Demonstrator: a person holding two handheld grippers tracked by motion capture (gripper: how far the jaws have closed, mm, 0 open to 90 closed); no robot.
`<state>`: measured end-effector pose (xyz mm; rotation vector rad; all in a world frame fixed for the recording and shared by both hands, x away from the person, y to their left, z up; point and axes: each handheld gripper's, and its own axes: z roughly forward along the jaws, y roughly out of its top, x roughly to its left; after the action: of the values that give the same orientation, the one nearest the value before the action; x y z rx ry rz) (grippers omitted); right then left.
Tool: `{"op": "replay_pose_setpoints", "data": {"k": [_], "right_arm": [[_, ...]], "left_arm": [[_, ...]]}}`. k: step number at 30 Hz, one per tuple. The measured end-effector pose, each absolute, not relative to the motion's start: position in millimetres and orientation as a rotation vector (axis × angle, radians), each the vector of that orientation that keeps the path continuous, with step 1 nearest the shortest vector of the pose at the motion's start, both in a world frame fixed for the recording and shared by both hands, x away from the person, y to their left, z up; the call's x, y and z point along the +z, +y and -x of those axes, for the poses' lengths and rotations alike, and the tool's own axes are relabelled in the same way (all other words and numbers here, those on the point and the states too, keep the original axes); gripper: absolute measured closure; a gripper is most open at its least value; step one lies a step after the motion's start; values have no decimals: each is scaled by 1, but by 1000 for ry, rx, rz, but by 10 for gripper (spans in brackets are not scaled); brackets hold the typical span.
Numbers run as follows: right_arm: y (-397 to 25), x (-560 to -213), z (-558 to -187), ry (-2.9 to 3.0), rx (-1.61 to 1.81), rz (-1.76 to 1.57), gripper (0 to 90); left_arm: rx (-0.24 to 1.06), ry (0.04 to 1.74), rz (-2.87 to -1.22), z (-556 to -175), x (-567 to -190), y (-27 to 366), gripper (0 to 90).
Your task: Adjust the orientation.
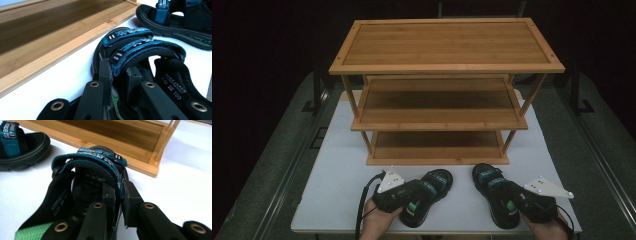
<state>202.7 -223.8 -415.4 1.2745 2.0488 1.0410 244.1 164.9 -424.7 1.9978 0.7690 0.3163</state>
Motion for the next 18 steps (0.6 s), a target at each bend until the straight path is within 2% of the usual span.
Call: {"op": "replay_pose_setpoints", "data": {"k": [18], "right_arm": [[-214,-410,-200,2015,1113,-1243,818]], "left_arm": [[352,796,-1921,-246,-415,171,802]]}}
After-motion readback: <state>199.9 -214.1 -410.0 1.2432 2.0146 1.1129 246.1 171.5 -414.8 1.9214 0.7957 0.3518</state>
